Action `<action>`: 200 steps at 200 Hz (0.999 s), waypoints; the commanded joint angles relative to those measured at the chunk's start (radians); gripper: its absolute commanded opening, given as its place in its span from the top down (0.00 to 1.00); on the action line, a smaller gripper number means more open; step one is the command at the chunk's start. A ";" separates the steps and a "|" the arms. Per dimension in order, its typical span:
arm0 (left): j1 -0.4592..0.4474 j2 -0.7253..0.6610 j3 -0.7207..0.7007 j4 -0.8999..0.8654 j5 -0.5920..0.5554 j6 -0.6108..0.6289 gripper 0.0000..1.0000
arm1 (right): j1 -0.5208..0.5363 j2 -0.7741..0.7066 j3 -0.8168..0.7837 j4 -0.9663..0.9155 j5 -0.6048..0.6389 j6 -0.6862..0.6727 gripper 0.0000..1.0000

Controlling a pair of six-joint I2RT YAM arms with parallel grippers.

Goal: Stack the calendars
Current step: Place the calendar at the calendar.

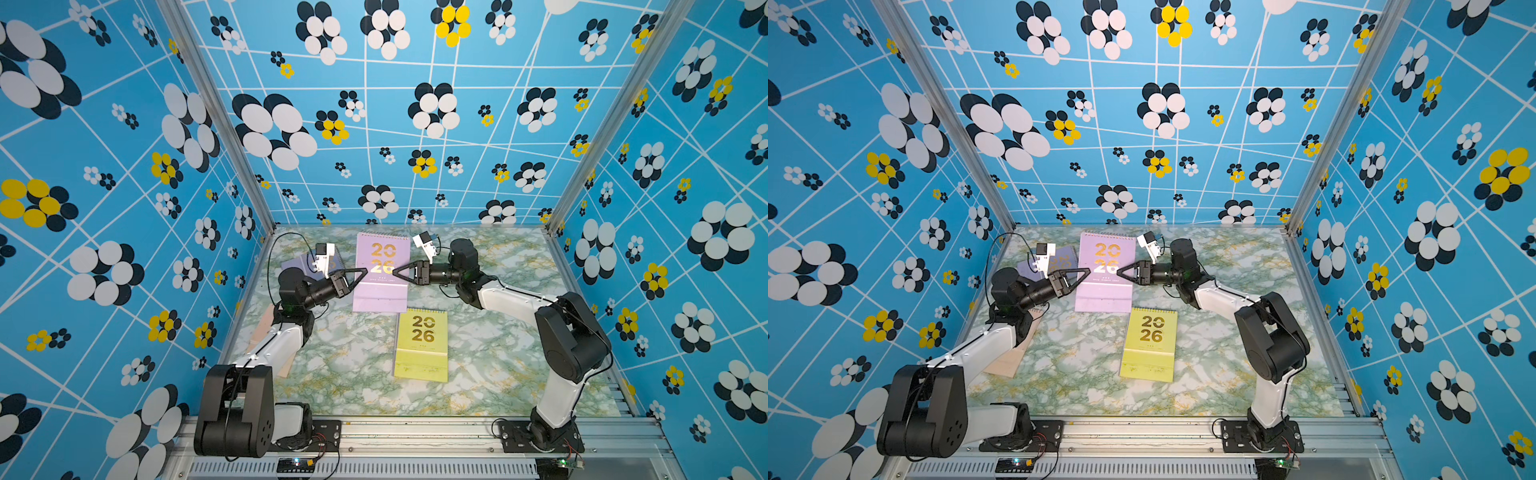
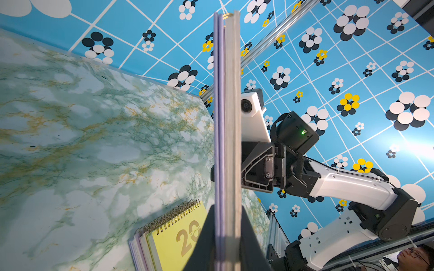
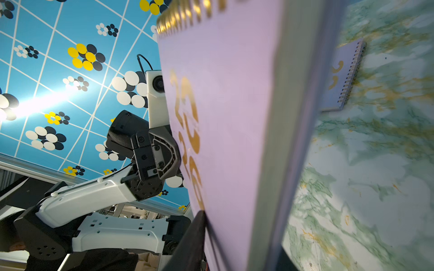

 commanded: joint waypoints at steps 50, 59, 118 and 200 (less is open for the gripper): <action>-0.016 0.002 0.002 0.106 0.044 -0.024 1.00 | 0.041 0.022 0.024 0.079 -0.011 0.024 0.84; -0.016 0.002 0.002 0.106 0.045 -0.024 1.00 | 0.043 0.024 0.025 0.080 -0.011 0.025 0.87; -0.018 -0.008 0.005 0.083 0.043 -0.008 1.00 | 0.048 0.008 0.016 0.070 0.019 0.032 1.00; -0.017 -0.035 0.011 0.013 0.022 0.042 0.40 | 0.044 -0.147 0.002 -0.249 0.171 -0.153 1.00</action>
